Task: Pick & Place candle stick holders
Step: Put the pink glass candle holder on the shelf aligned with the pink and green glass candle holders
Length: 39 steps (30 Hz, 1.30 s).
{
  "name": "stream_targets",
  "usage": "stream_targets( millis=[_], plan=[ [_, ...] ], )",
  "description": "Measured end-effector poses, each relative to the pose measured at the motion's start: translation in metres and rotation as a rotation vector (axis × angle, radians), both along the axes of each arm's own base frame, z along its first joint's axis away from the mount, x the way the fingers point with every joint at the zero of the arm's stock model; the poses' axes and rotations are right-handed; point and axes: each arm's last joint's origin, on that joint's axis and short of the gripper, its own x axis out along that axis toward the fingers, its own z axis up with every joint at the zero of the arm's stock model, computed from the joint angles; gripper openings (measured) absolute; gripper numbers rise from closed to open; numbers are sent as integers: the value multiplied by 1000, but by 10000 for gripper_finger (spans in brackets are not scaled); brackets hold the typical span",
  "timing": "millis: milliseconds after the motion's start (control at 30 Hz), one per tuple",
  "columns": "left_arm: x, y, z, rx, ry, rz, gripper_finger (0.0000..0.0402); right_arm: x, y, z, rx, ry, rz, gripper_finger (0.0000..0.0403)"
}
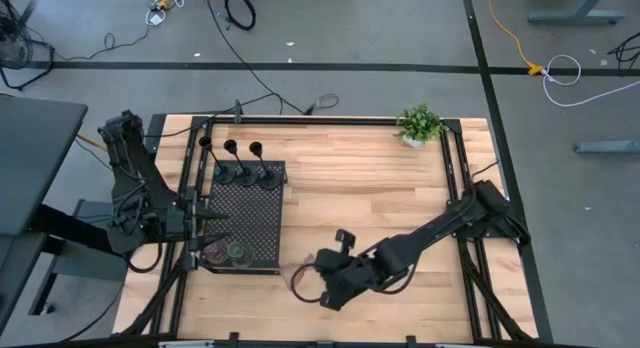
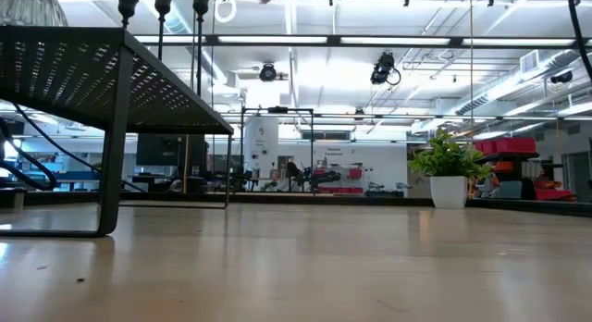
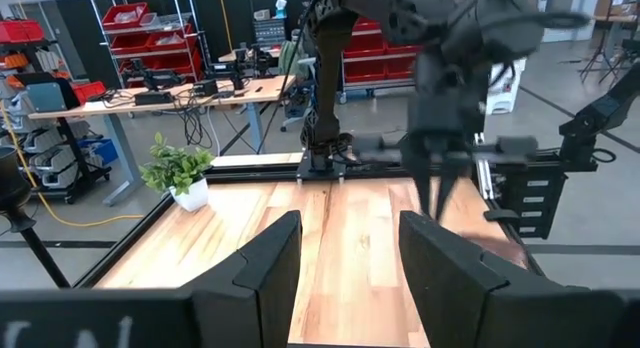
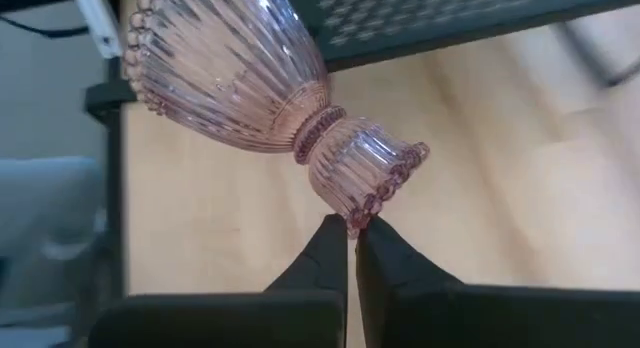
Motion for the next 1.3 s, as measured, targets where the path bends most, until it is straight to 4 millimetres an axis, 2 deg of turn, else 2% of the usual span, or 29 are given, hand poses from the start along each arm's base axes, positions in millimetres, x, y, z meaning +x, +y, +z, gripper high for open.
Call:
stream_targets(
  millis=[167, 367, 567, 833, 1033, 1200, 1300],
  plan=[
    [0, 0, 0, -2, -1, 1, 172, -11, -11, 26, -140, 38, -40, 0],
    [0, 0, 0, -4, -1, 2, 172, -4, -25, 54, -242, -5, -26, 0],
    [0, 0, 0, -17, -3, 3, 172, -3, -37, 66, -357, 29, 15, 0],
    [0, 0, 0, -17, -3, 5, 172, 2, -50, 86, -472, -28, 0, 0],
    [0, 0, 0, -15, -3, 10, 172, 7, -51, 95, -706, -64, -2, 0],
    [0, 0, 0, -14, -4, 11, 172, 15, -48, 102, -731, -136, 40, 0],
    [0, 0, 0, -14, -4, 11, 172, 19, -44, 97, -758, -119, 102, 0]
  ],
)
